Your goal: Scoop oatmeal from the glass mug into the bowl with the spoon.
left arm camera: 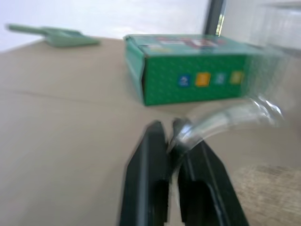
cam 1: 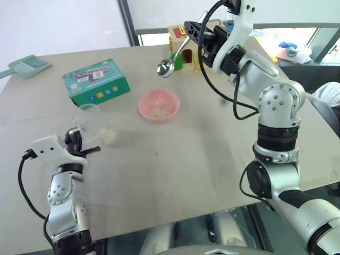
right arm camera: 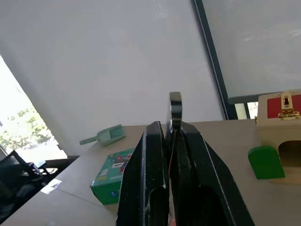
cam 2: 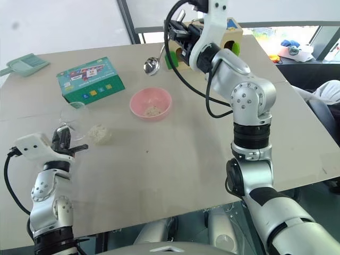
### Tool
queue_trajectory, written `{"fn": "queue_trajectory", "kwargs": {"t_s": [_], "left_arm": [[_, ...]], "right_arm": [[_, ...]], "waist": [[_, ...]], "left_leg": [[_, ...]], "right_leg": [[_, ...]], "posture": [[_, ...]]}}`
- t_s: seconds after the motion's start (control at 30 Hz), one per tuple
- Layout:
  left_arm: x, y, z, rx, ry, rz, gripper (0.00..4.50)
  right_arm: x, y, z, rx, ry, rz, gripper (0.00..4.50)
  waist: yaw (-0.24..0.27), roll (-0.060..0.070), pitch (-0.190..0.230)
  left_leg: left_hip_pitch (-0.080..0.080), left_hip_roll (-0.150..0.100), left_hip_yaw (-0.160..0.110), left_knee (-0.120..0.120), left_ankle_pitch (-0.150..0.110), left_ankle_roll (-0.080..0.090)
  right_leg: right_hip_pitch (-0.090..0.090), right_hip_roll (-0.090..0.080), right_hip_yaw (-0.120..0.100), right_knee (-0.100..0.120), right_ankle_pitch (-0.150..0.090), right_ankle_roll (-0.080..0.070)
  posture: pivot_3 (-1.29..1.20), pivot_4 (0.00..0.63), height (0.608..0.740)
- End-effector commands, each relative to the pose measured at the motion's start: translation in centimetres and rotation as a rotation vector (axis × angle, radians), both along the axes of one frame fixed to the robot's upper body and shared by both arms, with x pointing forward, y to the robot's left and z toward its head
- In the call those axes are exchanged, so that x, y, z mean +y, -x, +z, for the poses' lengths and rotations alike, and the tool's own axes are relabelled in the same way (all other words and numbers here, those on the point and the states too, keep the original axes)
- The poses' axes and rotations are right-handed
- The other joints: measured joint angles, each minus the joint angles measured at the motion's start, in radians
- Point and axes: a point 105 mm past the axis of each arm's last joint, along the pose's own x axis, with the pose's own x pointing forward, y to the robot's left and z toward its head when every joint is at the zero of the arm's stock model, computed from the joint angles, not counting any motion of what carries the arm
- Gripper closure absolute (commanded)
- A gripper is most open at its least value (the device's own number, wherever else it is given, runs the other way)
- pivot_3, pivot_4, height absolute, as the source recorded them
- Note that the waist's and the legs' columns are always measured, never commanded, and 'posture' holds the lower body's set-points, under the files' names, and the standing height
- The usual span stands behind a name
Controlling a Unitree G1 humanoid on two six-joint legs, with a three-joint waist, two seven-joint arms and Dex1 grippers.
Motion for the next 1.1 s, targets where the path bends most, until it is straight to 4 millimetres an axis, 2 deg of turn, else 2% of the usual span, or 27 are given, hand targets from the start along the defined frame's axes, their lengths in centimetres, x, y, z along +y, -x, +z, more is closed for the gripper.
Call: {"fn": "queue_trajectory", "kwargs": {"t_s": [0.03, 0.13, 0.27, 0.43, 0.57, 0.77, 0.9, 1.1], "left_arm": [[0.0, 0.0, 1.0, -0.037, -0.017, 0.002, 4.44], [-0.3, -0.7, 2.0, -0.066, -0.012, -0.002, 4.44], [-1.2, -2.5, 4.4, -0.121, -0.06, -0.032, 4.44], [-2.9, -6.0, 8.1, -0.189, -0.179, -0.08, 4.44], [-4.8, -8.0, 10.0, -0.223, -0.275, -0.133, 4.44], [-7.8, -9.2, 12.0, -0.294, -0.337, -0.222, 4.44], [-8.5, -9.0, 13.6, -0.348, -0.353, -0.231, 4.44], [-8.5, -9.0, 14.8, -0.373, -0.381, -0.228, 4.44]], "right_arm": [[-0.1, 1.0, 1.3, -0.058, -0.019, 0.008, 4.5], [0.0, 1.1, 1.6, -0.068, -0.02, 0.011, 4.5], [0.6, 1.5, 2.9, -0.103, -0.023, 0.037, 4.5], [2.9, 2.5, 5.3, -0.169, -0.032, 0.119, 4.5], [4.8, 2.9, 5.8, -0.196, -0.02, 0.173, 4.5], [7.3, 2.8, 4.5, -0.209, 0.046, 0.193, 4.5], [8.4, 2.2, 2.4, -0.252, 0.183, 0.152, 4.5], [9.6, 1.3, -1.7, -0.466, 0.536, 0.062, 4.5]], "waist": [[0.001, 0.0, 0.0], [0.003, 0.0, 0.0], [0.009, 0.0, 0.0], [0.01, 0.0, 0.0], [0.001, 0.0, 0.0], [-0.006, 0.0, 0.0], [-0.006, 0.0, 0.0], [-0.006, 0.0, 0.0]], "left_leg": [[0.0, 0.0, 0.0, 0.0, 0.0, 0.0], [0.0, 0.0, 0.0, 0.0, 0.0, 0.0], [-0.001, 0.0, -0.001, 0.0, 0.0, 0.0], [-0.001, -0.001, -0.001, 0.0, 0.0, 0.0], [-0.001, -0.001, -0.001, 0.0, 0.0, 0.0], [-0.001, -0.001, -0.001, 0.0, 0.0, 0.0], [-0.001, -0.001, -0.001, 0.0, 0.0, 0.0], [-0.002, -0.002, -0.002, 0.0, 0.0, 0.0]], "right_leg": [[0.0, 0.0, 0.0, 0.0, 0.0, 0.0], [0.0, 0.0, 0.0, 0.0, 0.0, 0.0], [0.0, 0.0, -0.001, 0.0, 0.0, 0.0], [0.0, 0.001, -0.002, 0.0, 0.0, 0.0], [0.0, 0.001, -0.002, -0.001, 0.0, 0.0], [-0.001, -0.001, -0.002, -0.001, 0.0, 0.0], [-0.001, -0.001, -0.002, -0.001, 0.0, 0.0], [-0.001, -0.001, -0.002, -0.001, 0.0, 0.0]], "posture": [[0.0, 0.15, 0.74], [0.0, 0.15, 0.74], [0.0, 0.15, 0.74], [0.0, 0.15, 0.74], [0.0, 0.15, 0.74], [0.0, 0.15, 0.74], [0.0, 0.15, 0.74], [0.0, 0.15, 0.74]]}}
